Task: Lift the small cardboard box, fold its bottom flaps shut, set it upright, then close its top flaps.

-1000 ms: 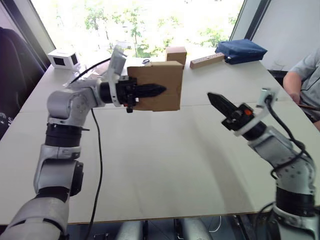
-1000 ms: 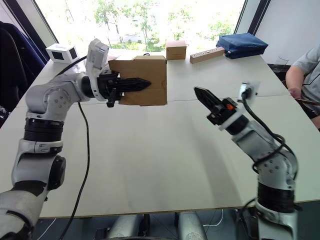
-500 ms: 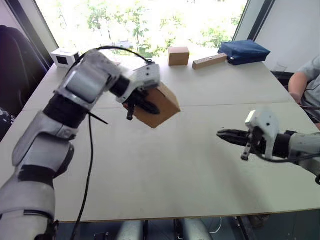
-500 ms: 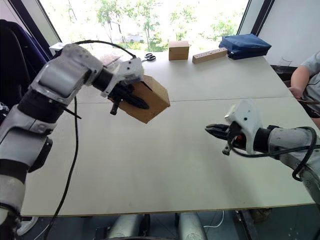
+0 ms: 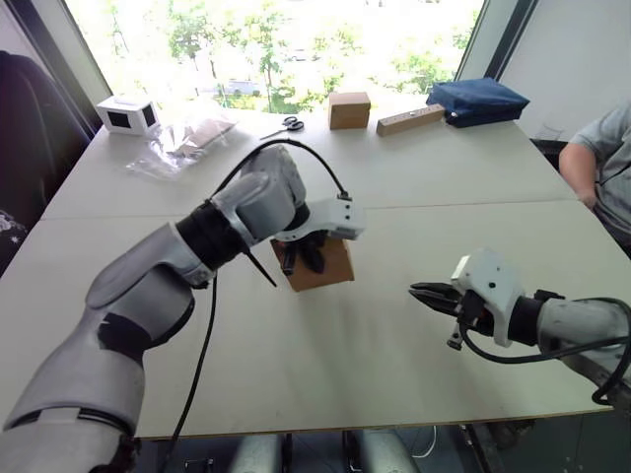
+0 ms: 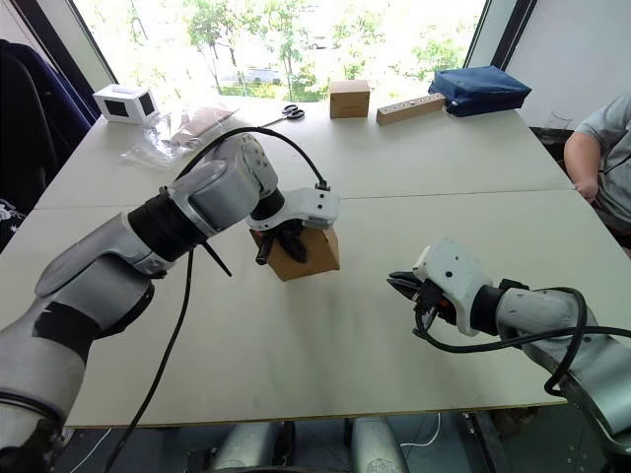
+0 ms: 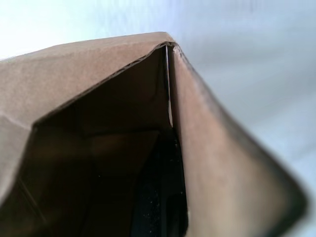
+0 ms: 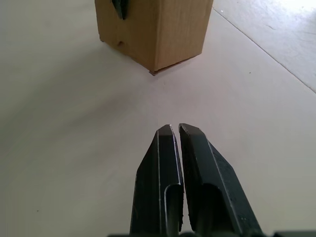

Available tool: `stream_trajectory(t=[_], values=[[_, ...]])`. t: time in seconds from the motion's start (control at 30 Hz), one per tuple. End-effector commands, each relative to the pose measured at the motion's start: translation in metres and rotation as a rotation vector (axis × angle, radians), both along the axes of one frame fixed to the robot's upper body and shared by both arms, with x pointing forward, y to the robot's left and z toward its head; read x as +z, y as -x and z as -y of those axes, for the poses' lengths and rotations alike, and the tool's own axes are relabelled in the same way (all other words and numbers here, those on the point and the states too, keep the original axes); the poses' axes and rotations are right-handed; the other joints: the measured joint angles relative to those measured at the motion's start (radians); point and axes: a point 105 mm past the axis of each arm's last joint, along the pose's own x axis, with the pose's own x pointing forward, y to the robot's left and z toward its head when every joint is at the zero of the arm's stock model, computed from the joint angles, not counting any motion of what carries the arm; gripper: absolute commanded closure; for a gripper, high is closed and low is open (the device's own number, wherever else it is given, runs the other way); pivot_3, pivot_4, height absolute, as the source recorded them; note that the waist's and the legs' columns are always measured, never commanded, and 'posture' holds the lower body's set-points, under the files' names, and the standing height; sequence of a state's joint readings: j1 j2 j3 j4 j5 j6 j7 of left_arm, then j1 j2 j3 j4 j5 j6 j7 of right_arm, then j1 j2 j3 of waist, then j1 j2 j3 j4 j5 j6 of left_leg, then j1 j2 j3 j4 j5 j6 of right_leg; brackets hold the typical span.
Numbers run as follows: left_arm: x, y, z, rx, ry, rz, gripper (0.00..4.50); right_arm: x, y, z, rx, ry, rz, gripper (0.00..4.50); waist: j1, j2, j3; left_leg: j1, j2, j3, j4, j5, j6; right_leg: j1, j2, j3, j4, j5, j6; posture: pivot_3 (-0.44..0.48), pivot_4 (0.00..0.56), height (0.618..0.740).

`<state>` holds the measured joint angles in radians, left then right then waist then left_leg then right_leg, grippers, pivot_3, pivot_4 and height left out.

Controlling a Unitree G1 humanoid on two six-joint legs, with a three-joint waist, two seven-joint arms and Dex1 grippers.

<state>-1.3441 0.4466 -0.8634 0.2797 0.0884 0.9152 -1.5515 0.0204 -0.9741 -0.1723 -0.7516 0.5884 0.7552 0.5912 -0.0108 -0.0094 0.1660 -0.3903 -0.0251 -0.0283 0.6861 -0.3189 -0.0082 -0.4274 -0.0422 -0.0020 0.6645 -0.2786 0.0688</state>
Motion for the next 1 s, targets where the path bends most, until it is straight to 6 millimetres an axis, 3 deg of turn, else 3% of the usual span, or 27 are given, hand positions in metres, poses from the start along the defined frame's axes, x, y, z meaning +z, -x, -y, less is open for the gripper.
stream_trajectory(t=[0.03, 0.33, 0.43, 0.67, 0.83, 1.0], values=[[0.001, 0.008, 0.001, -0.037, -0.027, 0.01, 4.5, 0.007, 0.0, -0.004, -0.002, -0.002, 0.056, 4.33, -0.002, 0.0, 0.0, 0.0, 0.0, 0.0, 0.0, 0.0, 0.0, 0.0, 0.0, 0.0, 0.0, 0.0, 0.0, 0.0, 0.15, 0.74], [-0.009, 0.023, 0.004, -0.053, -0.062, -0.03, 4.5, 0.0, -0.004, -0.004, -0.008, -0.01, 0.058, 4.33, 0.003, 0.001, 0.0, 0.0, 0.0, 0.0, 0.0, 0.0, 0.0, 0.0, 0.0, 0.0, 0.001, 0.0, 0.0, 0.0, 0.15, 0.74], [-0.007, 0.025, 0.01, -0.037, -0.051, -0.041, 3.81, -0.001, -0.007, -0.005, -0.009, -0.01, 0.062, 4.38, 0.003, 0.001, 0.0, 0.0, 0.0, 0.0, 0.001, 0.0, 0.0, 0.0, 0.0, 0.0, 0.001, 0.0, 0.0, 0.0, 0.15, 0.74], [0.01, 0.026, 0.018, 0.031, 0.008, -0.067, 1.06, -0.001, -0.009, -0.008, 0.003, -0.016, 0.061, 4.38, 0.001, 0.001, 0.0, 0.0, 0.0, 0.0, 0.001, 0.0, 0.0, 0.0, 0.0, 0.0, 0.001, 0.0, 0.0, 0.0, 0.15, 0.74], [0.039, 0.029, 0.021, 0.072, 0.121, -0.128, 1.06, 0.0, -0.012, -0.007, 0.033, -0.015, 0.049, 4.38, 0.001, 0.001, 0.0, 0.0, 0.0, 0.0, 0.001, 0.0, 0.0, 0.0, 0.0, 0.0, 0.001, 0.0, 0.0, 0.0, 0.15, 0.74], [0.056, 0.024, 0.009, 0.17, 0.235, -0.169, 1.06, 0.005, -0.018, -0.008, 0.067, -0.036, 0.044, 4.38, -0.003, 0.001, -0.001, 0.001, 0.0, 0.0, 0.001, 0.0, 0.0, 0.0, 0.0, 0.0, 0.001, 0.0, 0.0, 0.0, 0.15, 0.74]])
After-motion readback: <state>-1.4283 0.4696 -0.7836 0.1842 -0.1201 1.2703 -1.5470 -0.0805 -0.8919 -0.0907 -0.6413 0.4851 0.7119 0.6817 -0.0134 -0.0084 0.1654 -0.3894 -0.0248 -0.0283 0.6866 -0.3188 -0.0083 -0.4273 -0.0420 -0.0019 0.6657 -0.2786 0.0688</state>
